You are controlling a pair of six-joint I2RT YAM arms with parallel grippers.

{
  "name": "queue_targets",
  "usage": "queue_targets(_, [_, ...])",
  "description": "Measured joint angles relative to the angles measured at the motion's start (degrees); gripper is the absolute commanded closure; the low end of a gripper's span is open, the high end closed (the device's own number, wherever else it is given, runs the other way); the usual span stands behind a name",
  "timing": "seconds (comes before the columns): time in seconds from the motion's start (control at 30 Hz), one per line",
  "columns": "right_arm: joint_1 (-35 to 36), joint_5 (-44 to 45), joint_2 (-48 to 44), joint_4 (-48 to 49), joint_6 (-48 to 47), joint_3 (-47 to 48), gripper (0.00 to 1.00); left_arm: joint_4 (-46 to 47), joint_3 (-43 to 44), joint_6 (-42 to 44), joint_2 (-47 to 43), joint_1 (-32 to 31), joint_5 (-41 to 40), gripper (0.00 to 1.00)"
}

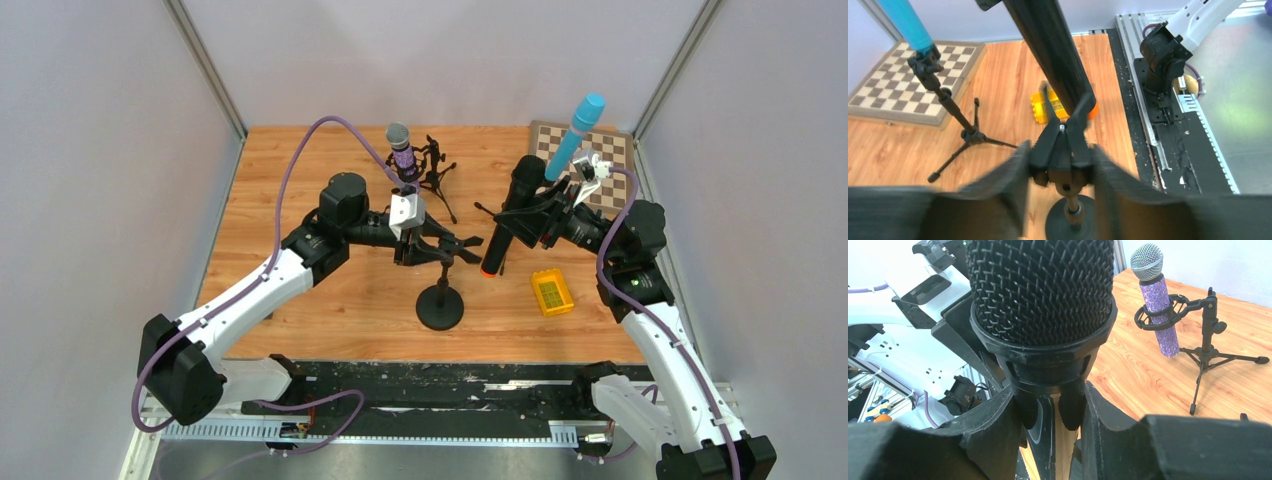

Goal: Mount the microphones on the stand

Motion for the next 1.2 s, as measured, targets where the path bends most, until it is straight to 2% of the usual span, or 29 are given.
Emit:
queue_targets(0.03, [0.0,0.0,0.0,0.0,0.0,0.0,1.0,0.0,0.1,-0.1,0.0,0.0,0.2,0.83])
queue_targets(0.1, [0.0,0.0,0.0,0.0,0.0,0.0,1.0,-0.1,0.2,-0.3,-0.2,0.0,0.3,0.91])
queue_targets(0.23, [0.0,0.0,0.0,0.0,0.0,0.0,1.0,-0.1,0.1,-0.9,-0.3,0.0,0.1,1.0])
queue_targets(0.67, [0.0,1.5,-0.5,-0.7,-1.3,0.0,1.0,0.7,-1.2,-1.8,-1.6,0.0,-2.6,1.0])
queue_targets(1.03, [0.3,2.4,-2.4,-0.5,-6.8,0.0,1.0,9.7,-6.6,-7.9,-3.7,0.0,-5.9,1.0])
queue_targets(1.2, [2.6,3.8,-3.1,3.2,-7.7,-1.3,1.0,12.9,-8.9,-10.0,-4.7,0.0,-6.8,1.0])
